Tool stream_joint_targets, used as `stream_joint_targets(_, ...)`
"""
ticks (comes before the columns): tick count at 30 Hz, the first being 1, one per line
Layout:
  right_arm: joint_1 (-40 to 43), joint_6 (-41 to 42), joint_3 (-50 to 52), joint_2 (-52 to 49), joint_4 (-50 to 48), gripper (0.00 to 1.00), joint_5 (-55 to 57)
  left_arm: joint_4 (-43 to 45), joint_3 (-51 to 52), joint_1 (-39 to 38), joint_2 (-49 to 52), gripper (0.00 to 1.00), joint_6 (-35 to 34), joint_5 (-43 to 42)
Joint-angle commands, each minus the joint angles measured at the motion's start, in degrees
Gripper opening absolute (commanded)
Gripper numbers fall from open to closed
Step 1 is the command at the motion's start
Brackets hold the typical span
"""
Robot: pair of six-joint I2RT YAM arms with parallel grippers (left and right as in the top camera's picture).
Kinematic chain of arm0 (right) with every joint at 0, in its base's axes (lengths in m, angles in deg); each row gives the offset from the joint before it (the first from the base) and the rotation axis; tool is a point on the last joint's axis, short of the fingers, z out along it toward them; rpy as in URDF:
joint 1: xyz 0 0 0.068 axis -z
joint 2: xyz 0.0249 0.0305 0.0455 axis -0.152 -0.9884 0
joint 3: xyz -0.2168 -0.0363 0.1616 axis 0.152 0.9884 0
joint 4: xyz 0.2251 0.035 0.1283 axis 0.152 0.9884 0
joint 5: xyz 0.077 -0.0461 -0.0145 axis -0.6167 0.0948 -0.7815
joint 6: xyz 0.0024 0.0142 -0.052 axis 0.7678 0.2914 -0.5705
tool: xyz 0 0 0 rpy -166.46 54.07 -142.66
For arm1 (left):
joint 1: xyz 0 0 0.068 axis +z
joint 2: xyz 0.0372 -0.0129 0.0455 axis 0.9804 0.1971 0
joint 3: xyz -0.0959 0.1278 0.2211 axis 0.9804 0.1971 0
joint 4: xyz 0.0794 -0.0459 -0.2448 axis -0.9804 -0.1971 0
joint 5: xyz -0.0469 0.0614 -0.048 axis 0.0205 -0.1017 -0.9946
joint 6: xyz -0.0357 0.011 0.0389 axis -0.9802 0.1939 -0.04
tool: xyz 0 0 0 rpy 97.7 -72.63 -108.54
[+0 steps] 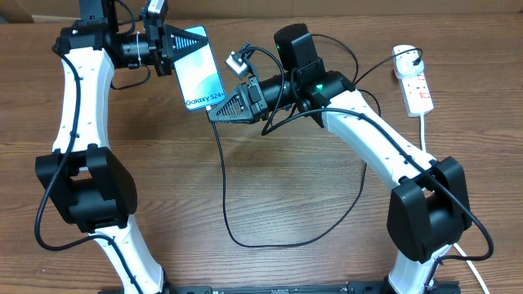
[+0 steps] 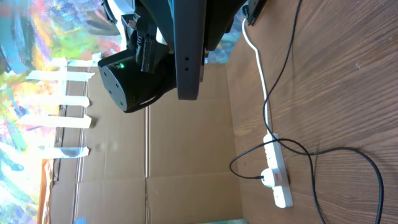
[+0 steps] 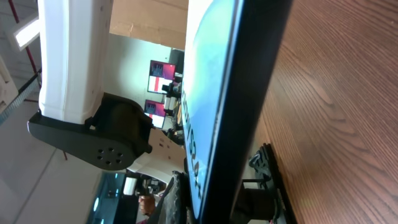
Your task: Plug charger to phone and switch on socket
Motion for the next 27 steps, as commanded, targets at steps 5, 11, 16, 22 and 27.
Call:
stream_joint_targets(5,0.57,1.79,0.24,-0.24,-0.81,0.04,4.37,-0.66,-1.27,-1.27,-1.09,0.04,3.13,-2.69)
stream_joint_targets(11,0.57,3.15,0.22,-0.24,-0.79,0.04,6.21,-0.59,-1.27,-1.79,-1.09,0.04,3.72,-2.67)
stream_joint_targets(16,0.57,3.15,0.24,-0.24,-0.79,0.04,6.51,-0.61,-1.27,-1.84,-1.09,0.04,3.93,-2.73)
stream_joint_targets(22,0.59,3.15,0.24,-0.24,-0.81,0.04,7.39,-0.66,-1.27,-1.86,-1.09,0.04,3.89,-4.70)
stream_joint_targets(27,0.59,3.13,0.24,-0.24,-0.87,0.04,7.80,-0.79,-1.27,-1.95,-1.09,0.04,3.37,-6.05)
